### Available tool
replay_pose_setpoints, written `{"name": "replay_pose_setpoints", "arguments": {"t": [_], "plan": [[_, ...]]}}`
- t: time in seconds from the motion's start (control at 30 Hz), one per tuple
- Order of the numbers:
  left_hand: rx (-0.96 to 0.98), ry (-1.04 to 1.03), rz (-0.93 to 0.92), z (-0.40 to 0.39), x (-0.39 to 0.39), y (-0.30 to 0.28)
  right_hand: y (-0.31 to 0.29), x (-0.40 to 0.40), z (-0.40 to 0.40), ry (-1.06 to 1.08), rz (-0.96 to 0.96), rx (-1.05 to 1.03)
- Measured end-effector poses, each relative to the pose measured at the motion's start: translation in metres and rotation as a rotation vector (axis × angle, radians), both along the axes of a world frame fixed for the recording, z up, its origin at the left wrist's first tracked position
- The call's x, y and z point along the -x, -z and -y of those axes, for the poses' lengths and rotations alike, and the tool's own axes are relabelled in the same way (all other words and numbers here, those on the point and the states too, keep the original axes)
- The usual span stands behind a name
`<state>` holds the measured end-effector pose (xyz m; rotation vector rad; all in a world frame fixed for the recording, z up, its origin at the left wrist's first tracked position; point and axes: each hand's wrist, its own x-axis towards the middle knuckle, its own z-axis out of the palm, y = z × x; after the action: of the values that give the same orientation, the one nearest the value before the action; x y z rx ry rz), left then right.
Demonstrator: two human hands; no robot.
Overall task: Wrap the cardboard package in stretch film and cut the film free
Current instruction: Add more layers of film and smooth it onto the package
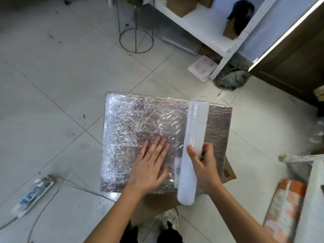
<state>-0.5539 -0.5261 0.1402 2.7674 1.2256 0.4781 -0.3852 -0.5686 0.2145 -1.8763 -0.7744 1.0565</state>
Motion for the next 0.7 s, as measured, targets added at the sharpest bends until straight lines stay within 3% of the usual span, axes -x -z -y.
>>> {"name": "replay_pose_setpoints", "arguments": {"t": [0.17,0.4,0.57,0.7], "plan": [[-0.059,-0.041,-0.015,-0.004,-0.019,0.024,0.005,0.0,-0.005,-0.006,0.003,0.023],[-0.068,-0.061,-0.024,-0.002,-0.018,0.032,0.009,-0.009,-0.019,-0.123,0.203,0.146],[-0.075,-0.071,-0.067,-0.003,-0.02,0.027,-0.002,-0.022,-0.015,-0.102,0.104,0.091],[-0.051,-0.08,-0.083,-0.002,-0.022,0.02,-0.013,-0.036,-0.012,-0.145,0.156,0.133]]}}
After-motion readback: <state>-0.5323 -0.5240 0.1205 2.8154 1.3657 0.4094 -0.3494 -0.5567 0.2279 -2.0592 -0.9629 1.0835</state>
